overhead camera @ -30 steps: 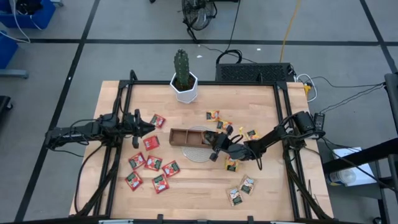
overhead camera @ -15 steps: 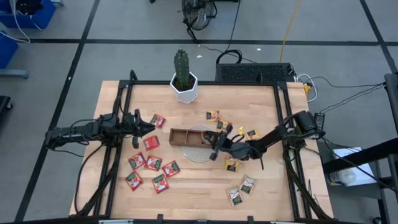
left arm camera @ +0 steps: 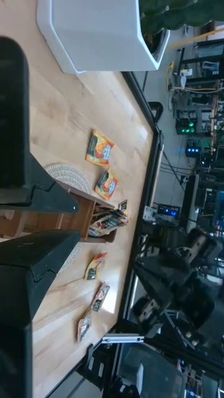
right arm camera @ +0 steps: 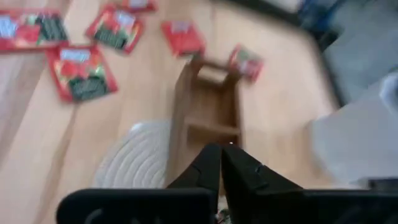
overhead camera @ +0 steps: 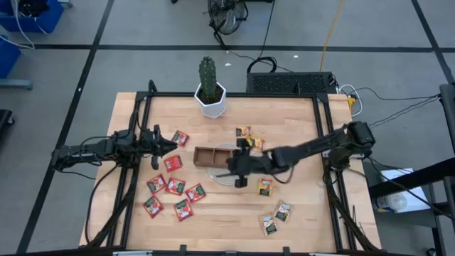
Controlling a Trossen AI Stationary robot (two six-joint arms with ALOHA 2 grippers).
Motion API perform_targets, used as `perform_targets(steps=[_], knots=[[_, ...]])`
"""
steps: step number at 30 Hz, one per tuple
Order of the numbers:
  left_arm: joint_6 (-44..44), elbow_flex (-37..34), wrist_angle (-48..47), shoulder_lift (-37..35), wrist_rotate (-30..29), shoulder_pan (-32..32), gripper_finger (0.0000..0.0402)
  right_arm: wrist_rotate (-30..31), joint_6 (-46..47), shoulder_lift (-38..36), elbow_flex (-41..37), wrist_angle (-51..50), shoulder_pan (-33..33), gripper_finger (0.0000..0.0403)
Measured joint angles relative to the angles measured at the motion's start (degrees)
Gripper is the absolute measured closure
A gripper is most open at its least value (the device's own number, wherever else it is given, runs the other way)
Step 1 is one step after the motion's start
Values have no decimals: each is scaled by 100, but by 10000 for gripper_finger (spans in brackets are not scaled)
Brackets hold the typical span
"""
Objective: Pick & Place Tea
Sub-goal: Put the brown tea bag into the right section of the wooden organizer
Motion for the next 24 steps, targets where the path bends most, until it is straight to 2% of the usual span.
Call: perform_targets(steps=[3, 9, 24], knots=[[0, 0, 8, -1, 2, 0, 344, -343, 270, 234, 432, -1052, -198, 402], [-1, 0, 0, -2, 2, -2, 344, -1329, 777, 604, 485, -1525, -530, 403], [0, 0, 0, -1, 4, -2, 344, -1341, 741, 721, 440, -1876, -672, 403]])
